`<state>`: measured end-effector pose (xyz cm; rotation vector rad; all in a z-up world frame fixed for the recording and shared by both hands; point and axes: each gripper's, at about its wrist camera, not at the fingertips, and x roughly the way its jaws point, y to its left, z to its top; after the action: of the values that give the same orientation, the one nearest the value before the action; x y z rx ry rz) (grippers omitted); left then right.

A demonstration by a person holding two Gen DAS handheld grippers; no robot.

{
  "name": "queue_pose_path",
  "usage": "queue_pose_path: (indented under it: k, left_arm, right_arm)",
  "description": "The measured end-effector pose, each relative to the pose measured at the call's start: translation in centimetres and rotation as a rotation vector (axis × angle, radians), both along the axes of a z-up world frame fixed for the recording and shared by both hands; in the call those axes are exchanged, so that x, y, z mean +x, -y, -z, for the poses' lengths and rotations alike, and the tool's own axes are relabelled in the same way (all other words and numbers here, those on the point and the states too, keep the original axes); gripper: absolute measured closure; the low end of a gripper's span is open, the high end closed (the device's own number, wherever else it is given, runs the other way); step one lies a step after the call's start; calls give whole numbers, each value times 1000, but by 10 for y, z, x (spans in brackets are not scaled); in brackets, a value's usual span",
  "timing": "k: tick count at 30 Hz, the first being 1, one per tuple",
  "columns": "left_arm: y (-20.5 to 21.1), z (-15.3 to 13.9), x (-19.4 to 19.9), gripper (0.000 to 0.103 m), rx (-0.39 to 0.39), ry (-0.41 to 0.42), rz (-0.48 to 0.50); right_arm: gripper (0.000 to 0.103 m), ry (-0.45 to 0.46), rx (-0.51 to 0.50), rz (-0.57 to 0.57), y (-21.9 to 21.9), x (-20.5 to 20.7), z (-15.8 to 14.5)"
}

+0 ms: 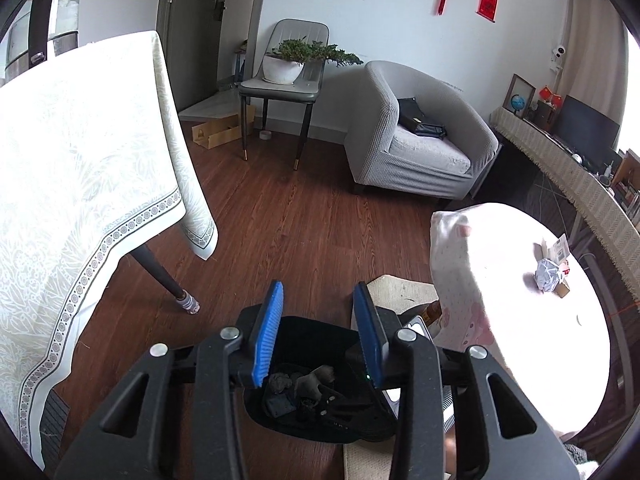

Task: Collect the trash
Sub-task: 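Open the left gripper over the green bin while the right releases the white box, then move both tools back over the table toward the foil ball and cap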

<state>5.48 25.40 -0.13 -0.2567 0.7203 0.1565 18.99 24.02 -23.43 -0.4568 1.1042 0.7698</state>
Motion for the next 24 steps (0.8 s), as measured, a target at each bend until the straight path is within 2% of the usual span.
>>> queue_pose_path:
  k: [7, 14, 21, 24]
  left_arm:
    - [1, -10, 0, 64, 3, 27, -19]
    - [5, -24, 2, 63, -3, 62, -22]
    - [24, -45, 5, 57, 13, 111, -4]
    - [36, -50, 9, 51, 44, 125, 9]
  right_arm:
    - [46, 14, 72, -21, 11, -8, -32]
    - [52, 66, 197, -70, 28, -24, -87]
    - [58, 182, 266, -95, 56, -43, -142]
    - [60, 224, 279, -79, 74, -44, -160]
